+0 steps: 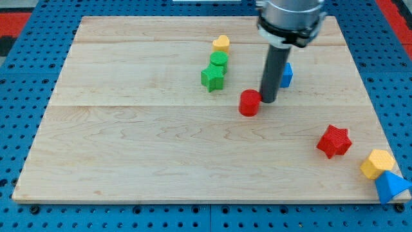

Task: Push the red circle with red star to the green star

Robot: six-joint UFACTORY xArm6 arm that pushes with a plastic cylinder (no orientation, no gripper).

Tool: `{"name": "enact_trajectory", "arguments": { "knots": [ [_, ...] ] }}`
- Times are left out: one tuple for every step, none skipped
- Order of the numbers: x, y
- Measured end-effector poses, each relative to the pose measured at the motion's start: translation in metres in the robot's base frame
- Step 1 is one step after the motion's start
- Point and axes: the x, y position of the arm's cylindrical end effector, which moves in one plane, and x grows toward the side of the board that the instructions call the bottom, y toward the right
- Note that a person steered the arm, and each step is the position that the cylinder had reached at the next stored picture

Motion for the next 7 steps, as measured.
{"name": "enact_trajectory", "arguments": {
  "knots": [
    [0.009, 0.097],
    [0.028, 0.175],
    [0.075, 0.203],
    [0.112, 0.173],
    [0.11, 0.081],
    [0.078, -0.004],
    [0.037, -0.053]
  ]
}}
